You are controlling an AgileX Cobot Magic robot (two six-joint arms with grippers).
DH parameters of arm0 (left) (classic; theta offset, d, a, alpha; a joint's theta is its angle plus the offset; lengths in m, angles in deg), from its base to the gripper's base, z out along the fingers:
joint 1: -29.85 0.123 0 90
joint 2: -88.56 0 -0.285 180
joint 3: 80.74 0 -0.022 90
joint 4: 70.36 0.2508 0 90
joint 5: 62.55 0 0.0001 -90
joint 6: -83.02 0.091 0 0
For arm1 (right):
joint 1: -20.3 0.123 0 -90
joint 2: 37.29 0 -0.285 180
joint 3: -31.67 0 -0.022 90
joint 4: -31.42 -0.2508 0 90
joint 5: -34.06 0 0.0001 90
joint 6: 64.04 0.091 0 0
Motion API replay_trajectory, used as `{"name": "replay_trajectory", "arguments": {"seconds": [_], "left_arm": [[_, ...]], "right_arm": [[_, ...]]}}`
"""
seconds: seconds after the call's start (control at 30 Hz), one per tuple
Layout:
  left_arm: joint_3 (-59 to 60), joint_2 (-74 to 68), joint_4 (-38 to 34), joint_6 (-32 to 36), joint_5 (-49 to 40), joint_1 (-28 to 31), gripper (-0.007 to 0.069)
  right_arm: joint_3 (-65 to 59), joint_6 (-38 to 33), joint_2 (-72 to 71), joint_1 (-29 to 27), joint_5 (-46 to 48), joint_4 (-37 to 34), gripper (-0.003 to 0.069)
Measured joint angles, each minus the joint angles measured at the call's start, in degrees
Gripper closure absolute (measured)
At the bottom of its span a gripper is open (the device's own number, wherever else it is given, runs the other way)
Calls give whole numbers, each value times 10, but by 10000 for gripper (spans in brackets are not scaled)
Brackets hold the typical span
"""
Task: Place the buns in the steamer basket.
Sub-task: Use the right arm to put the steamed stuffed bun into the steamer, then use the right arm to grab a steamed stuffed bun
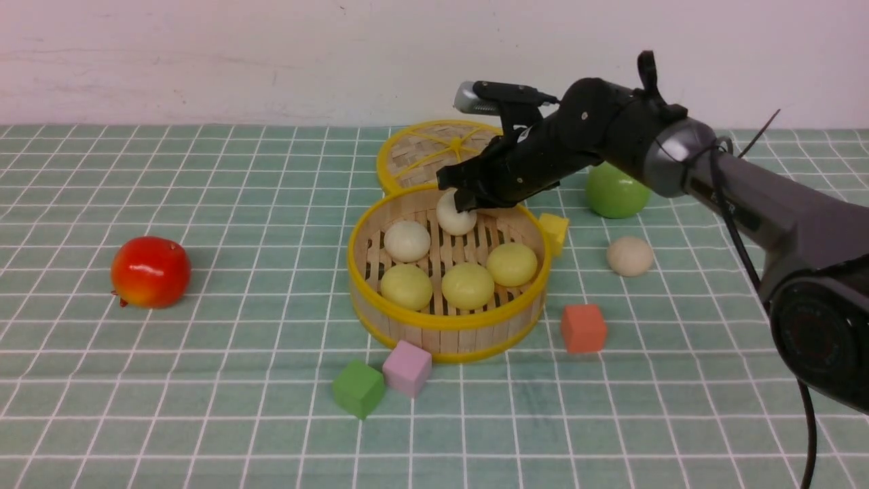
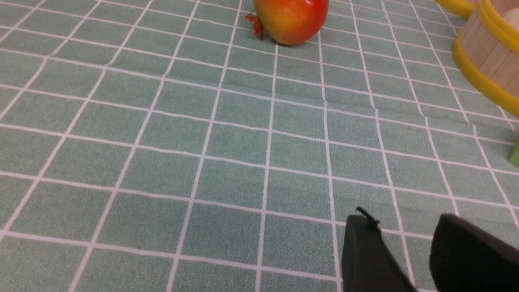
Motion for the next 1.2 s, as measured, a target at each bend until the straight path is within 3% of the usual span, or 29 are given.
{"name": "replay_trajectory", "arguments": {"seconds": [0.4, 0.77, 0.87, 1.07, 1.2], "left_arm": [[0, 0, 0, 0, 0, 0, 387], [0, 0, 0, 0, 0, 0, 386], [0, 0, 0, 0, 0, 0, 386], [0, 0, 0, 0, 0, 0, 386], [0, 0, 0, 0, 0, 0, 386]], "right_arm": [[1, 0, -22, 0, 128, 0, 656], [1, 0, -13, 10, 137, 1, 625], [1, 0, -14, 11, 135, 3, 560], [1, 0, -32, 9, 129, 10, 329], [1, 3, -73, -14, 151, 48, 218]]}}
